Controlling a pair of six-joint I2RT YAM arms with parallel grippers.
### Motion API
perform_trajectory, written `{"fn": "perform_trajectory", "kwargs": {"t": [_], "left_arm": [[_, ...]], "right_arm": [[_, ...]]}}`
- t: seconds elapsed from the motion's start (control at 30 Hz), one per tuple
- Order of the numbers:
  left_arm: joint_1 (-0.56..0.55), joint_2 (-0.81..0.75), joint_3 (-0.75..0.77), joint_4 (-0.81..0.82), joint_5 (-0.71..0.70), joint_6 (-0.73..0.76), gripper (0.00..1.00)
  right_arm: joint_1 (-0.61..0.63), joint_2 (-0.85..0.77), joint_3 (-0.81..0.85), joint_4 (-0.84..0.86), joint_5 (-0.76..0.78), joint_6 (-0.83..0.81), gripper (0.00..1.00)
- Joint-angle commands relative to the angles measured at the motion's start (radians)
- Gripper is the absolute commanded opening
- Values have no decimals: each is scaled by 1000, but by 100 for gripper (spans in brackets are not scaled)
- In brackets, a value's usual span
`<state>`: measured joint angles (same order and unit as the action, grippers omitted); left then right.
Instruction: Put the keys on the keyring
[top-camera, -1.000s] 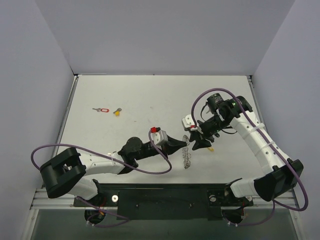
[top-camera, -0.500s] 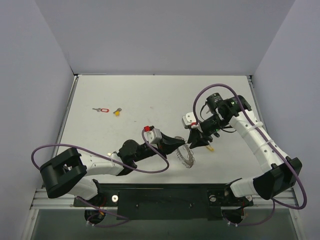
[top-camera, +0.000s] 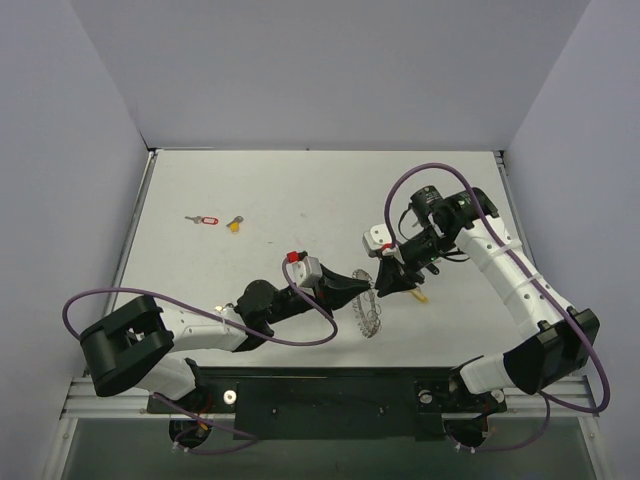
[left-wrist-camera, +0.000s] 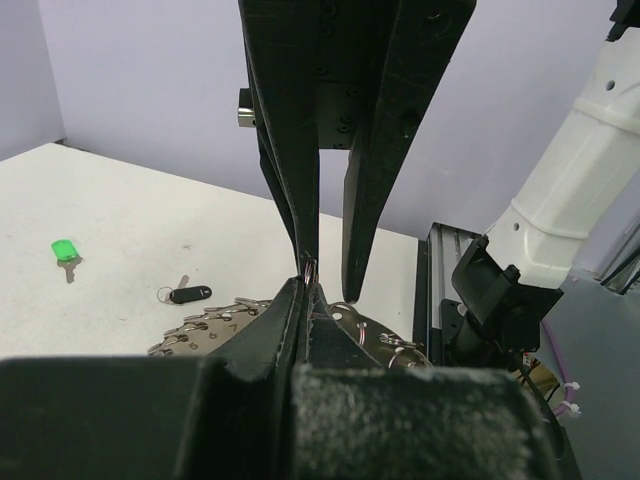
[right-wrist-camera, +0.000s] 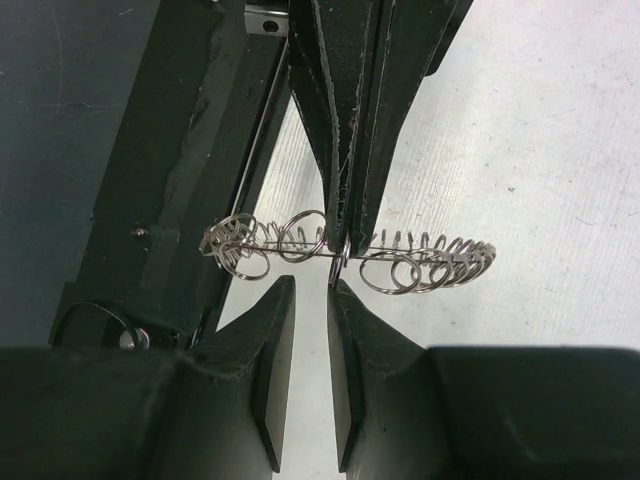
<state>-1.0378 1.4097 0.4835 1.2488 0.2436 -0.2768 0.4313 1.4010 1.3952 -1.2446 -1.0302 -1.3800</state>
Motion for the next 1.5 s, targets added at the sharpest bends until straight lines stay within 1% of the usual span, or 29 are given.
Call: {"fn": "perform_trajectory", "kwargs": {"t": [0.0,0.47,0.77,0.97,1.07,1.17,1.23,1.27,1.47], "left_arm": [[4,5,21,129,17,-15,0],[4,26,33,130,56,-41,0],[4,29,44,115,85,-42,0],[4,35,44,115,76,-41,0],[4,31,40,118,48,-36,0],[4,25,33,121,36,-29,0],[4,20,27,121,22,-25,0],[4,17,24,123,13,-22,0],[4,21,21,120,10,-22,0]], "right_arm": [[3,16,34,-69,-93,-36,16],[1,30,50,-67,-85,-33,17],[-2,50,70,-55,-45,-7,24],[3,56,73,-53,-48,7,24],[12,53,67,-50,-36,12,19],[18,50,57,-44,-25,21,9],[21,47,53,-42,-22,21,5],[23,47,54,-44,-27,21,0],[44,44,57,-46,-27,35,0]]}}
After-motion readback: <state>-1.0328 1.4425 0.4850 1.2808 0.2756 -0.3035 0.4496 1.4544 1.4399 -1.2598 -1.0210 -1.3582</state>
